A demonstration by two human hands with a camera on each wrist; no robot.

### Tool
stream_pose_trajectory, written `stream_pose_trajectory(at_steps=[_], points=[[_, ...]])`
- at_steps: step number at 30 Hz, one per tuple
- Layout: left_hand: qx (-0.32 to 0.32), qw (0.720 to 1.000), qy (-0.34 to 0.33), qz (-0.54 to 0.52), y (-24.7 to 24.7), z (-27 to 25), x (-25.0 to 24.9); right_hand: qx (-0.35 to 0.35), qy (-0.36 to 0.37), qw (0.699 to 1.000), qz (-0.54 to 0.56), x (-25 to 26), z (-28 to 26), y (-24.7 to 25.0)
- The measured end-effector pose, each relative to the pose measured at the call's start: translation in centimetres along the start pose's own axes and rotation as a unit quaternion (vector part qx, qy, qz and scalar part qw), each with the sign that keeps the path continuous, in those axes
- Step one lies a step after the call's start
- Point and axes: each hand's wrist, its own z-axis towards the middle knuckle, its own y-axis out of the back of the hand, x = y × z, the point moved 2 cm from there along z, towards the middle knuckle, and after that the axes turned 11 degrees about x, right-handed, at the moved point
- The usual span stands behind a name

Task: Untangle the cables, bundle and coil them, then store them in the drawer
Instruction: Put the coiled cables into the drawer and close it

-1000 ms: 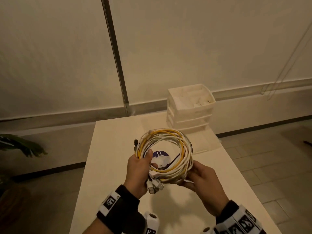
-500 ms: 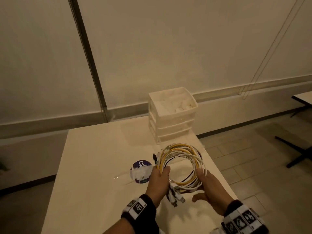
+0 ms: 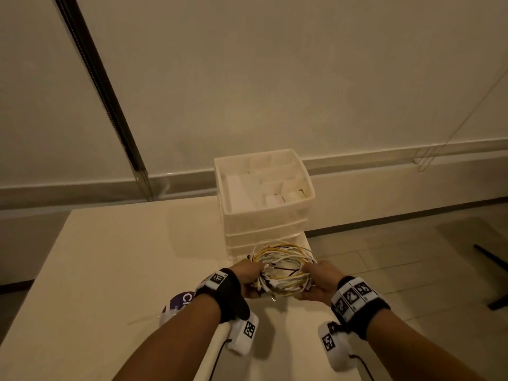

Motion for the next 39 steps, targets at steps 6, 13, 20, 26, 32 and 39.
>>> stream_pose_trajectory(at_steps=[6, 13, 20, 26, 32, 39], points=[[-0.005, 0.998, 0.055, -0.004, 1.1, 4.5, 0.3, 0.039, -0.094, 0.984, -0.147, 1.9, 4.3, 1.2], [-0.023, 0.999, 0.024, -0.034, 2.3, 7.2, 0.9, 0.045, -0.089, 0.957, -0.271, 3.7, 5.7, 0.6], [-0.161, 0.983, -0.086, -0.033, 2.2, 8.5, 4.1, -0.006, -0.044, 0.926, -0.374, 1.5, 7.3, -0.5], [-0.240, 0.969, -0.037, 0.050, 2.1, 7.4, 1.6, -0.081, -0.053, 0.875, -0.474, -0.5, 9.2, -0.9], [-0.349, 0.924, -0.116, 0.107, 0.8, 7.6, 2.0, -0.100, -0.031, 0.828, -0.551, -0.4, 9.5, -1.3], [-0.277, 0.909, 0.021, 0.311, 1.4, 6.1, 0.6, -0.096, 0.027, 0.820, -0.564, 1.0, 6.9, -1.1]])
